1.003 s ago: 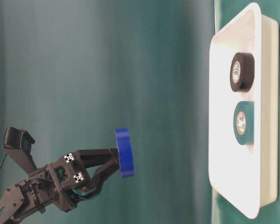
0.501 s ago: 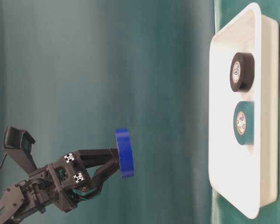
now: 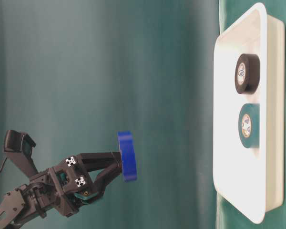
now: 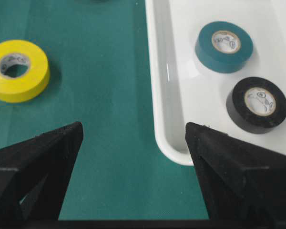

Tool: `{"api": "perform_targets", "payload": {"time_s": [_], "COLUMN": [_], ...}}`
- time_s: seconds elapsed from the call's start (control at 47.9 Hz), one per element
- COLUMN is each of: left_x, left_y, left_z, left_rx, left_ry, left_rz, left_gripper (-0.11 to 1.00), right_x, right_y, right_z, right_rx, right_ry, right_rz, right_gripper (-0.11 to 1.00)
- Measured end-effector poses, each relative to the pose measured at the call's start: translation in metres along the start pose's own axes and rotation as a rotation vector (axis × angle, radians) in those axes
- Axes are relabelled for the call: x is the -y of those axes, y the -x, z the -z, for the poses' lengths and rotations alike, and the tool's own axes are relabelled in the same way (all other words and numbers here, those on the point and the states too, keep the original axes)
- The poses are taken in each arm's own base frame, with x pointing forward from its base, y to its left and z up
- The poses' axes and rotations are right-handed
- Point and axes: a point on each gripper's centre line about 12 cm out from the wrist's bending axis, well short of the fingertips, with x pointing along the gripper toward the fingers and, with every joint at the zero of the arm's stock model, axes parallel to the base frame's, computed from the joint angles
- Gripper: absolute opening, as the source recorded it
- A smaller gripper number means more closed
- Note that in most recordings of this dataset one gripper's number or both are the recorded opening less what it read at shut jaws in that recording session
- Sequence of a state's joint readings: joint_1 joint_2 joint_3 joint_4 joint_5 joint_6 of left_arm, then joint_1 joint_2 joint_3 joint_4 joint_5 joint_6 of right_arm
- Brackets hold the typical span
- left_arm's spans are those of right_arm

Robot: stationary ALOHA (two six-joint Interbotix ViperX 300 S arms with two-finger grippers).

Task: Pick up the tape from a random location and place it into the white case.
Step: 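Lower the blue roll into the tray's left corner and open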

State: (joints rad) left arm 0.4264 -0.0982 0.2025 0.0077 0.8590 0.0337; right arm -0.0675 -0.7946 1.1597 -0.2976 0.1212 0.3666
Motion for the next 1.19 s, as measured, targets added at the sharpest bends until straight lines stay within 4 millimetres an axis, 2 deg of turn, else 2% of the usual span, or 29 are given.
{"api": "perform_targets", "payload": {"time_s": [0.355,0.564,0.752,0.982,1.19], "left_x": [0.000,0.001,0.000,-0.014,-0.022], "left_y": [-0.002,-0.020,-0.048,-0.093,-0.121], "left_z": [0.002,0.013,0.030,0.056,0.070], "left_rx": [-0.003,-0.012,-0.041,-0.101,-0.123], "left_ry": [0.000,0.001,0.004,0.036,0.052], "left_rz": [0.000,0.002,0.001,-0.017,-0.026], "left_gripper": [0.25,0.25,0.25,0.25,0.25], "right_x": [0.000,0.000,0.000,0.000,0.000], "right_y": [0.000,0.000,-0.002,-0.003,-0.004], "right_z": [0.000,0.000,0.001,0.003,0.004], "right_rx": [0.000,0.000,-0.009,-0.018,-0.024], "right_ry": [0.000,-0.002,0.000,0.001,0.001], "right_rz": [0.000,0.000,0.001,0.001,0.002], "right_gripper": [0.87,0.87,0.87,0.87,0.87]}}
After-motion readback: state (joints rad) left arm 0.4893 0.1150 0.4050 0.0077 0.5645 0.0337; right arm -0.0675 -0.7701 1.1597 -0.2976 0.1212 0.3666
